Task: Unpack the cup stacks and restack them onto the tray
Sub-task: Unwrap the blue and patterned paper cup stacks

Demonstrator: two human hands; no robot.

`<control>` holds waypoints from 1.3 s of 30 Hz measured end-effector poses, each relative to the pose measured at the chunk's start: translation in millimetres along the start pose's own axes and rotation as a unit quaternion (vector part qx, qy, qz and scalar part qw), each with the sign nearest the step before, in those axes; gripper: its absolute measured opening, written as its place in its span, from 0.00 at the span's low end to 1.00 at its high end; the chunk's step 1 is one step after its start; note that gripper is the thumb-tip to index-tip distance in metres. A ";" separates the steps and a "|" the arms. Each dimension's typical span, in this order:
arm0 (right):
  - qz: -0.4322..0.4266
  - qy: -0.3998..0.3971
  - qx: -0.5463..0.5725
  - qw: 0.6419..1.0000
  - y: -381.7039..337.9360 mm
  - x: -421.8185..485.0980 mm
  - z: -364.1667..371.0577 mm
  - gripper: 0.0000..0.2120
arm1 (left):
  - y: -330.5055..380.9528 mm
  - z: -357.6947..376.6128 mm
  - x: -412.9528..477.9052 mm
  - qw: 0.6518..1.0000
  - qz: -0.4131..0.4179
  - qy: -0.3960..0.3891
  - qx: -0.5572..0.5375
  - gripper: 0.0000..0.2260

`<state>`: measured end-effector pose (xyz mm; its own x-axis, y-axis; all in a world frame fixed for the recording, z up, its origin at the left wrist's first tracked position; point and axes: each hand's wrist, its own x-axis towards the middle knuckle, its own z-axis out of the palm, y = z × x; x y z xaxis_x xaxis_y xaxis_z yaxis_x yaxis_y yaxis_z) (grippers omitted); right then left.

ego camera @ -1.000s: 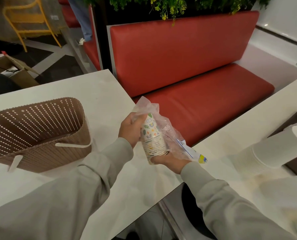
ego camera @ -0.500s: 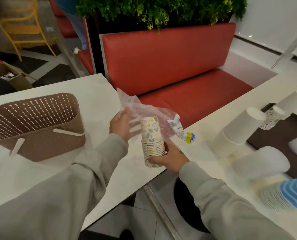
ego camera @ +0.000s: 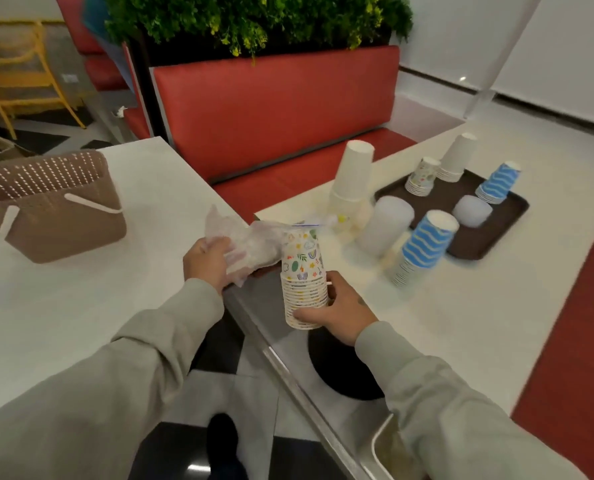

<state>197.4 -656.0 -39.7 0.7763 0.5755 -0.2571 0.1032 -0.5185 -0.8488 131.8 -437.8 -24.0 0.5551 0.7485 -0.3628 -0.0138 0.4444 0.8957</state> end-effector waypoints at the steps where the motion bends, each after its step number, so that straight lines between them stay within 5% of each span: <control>1: 0.005 0.009 0.002 1.000 8.0 -14.5 -6.5 0.33 | -10.9 2.9 -14.2 1.000 -0.004 -0.001 0.029 0.02; 4: 0.017 0.030 0.007 0.999 27.6 -54.1 -27.7 0.33 | -35.8 13.0 -51.3 0.995 -0.003 -0.018 0.099 0.02; 8: 0.027 0.070 0.025 0.997 44.9 -90.6 -56.0 0.32 | -47.7 33.3 -94.7 0.988 0.032 -0.058 0.140 0.15; 21: 0.073 0.237 0.087 0.965 95.0 -120.1 -117.8 0.33 | -77.5 60.0 -105.3 0.967 0.062 -0.105 0.221 0.04; 26: 0.070 0.286 0.101 0.950 101.9 -100.2 -129.9 0.36 | -84.5 61.4 -102.8 0.966 0.051 -0.130 0.219 0.11; 39: 0.113 0.364 0.059 0.923 125.6 -53.2 -139.3 0.36 | -79.4 59.6 -89.0 0.949 0.076 -0.169 0.255 0.06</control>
<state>255.7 -839.8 -68.3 0.9860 -0.1387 -0.0923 -0.1480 -0.4753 -0.8673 133.0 -569.0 -47.5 0.8147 0.5465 -0.1937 0.2418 -0.0166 0.9702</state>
